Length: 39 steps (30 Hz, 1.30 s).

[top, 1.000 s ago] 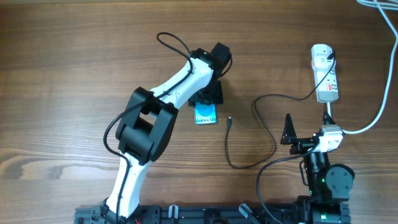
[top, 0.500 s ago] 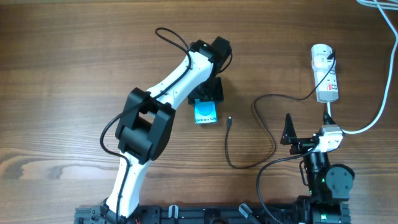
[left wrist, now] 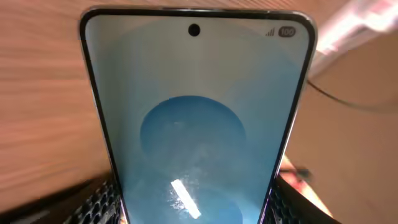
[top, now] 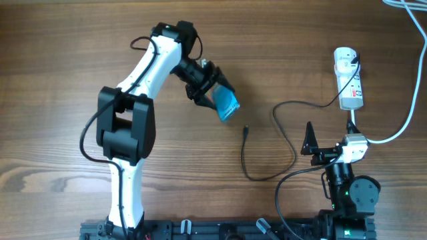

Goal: Plug charger to phone and switch on socket
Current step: 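Raise the phone upright and hold it up with the left gripper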

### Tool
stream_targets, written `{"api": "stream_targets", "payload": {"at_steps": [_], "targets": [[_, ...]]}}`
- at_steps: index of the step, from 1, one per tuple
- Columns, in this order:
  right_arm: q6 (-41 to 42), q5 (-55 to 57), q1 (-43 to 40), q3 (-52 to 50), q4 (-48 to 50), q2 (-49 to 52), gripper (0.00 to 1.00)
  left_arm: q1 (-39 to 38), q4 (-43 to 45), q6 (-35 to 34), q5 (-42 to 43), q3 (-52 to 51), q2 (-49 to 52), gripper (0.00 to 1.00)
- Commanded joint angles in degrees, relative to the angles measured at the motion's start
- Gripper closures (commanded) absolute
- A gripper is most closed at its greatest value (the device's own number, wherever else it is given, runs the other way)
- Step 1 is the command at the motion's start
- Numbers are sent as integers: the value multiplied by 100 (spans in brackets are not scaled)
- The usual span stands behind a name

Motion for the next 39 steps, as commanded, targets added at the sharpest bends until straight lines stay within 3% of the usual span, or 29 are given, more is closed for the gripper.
{"api": "stream_targets", "payload": {"at_steps": [1,22,39], "targets": [[-61,61,22,-9,31,13,0,221,-50,284,1873,133,-293,40],[-63,61,22,-9,31,13,0,1279,-262,369,3727,133,-293,40],[-61,61,22,-9,31,13,0,1318,-752,369,3797,133,-293,40]]}}
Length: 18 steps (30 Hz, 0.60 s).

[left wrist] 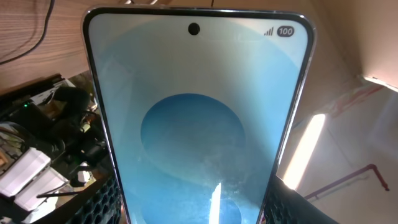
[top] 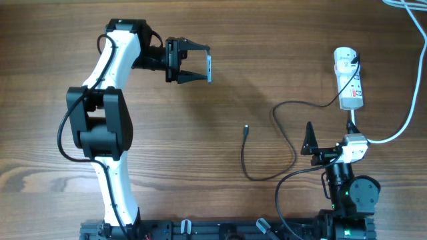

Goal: Plug charger to phone and switch on socket
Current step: 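Raise the phone upright and hold it up with the left gripper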

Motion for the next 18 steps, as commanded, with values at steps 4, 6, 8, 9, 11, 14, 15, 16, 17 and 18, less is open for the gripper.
{"api": "stream_targets", "payload": {"at_steps": [4,6,8,9,11,14,15,16,17,18], "targets": [[-61,61,22,-9,31,13,0,24,-48,90,323,131,-291,40],[-59,61,22,-9,31,13,0,24,-48,90,323,131,-291,40],[-61,61,22,-9,31,13,0,24,-48,90,323,131,-291,40],[-61,61,22,-9,31,13,0,24,-48,90,323,131,-291,40],[-59,61,22,-9,31,13,0,24,-48,90,323,131,-291,40],[-61,61,22,-9,31,13,0,24,-48,90,323,131,-291,40],[-59,61,22,-9,31,13,0,24,-48,90,323,131,-291,40],[-61,61,22,-9,31,13,0,24,-48,90,323,131,-291,40],[-59,61,22,-9,31,13,1,24,-48,87,323,131,-291,40],[-61,61,22,-9,31,13,0,24,-48,87,323,131,-291,40]]}}
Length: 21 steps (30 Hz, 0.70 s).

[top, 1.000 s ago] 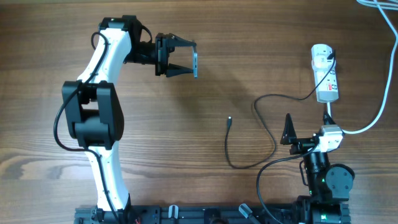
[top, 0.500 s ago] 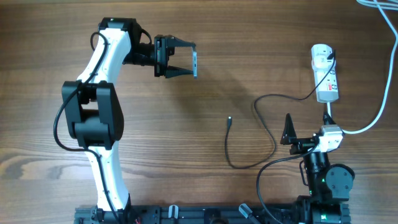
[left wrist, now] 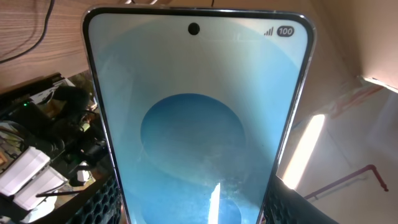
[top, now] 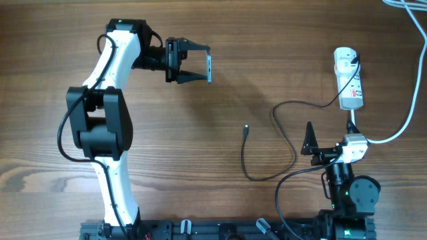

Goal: Plug charger to phone and switch on socket
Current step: 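Raise the phone upright and hold it up with the left gripper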

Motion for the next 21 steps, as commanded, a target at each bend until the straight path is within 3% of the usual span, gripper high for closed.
{"api": "stream_targets", "payload": {"at_steps": [1,21], "targets": [[-61,61,22,-9,31,13,0,24,-26,87,323,131,-291,40],[-61,61,22,-9,31,13,0,24,-116,87,323,131,-291,40]]}}
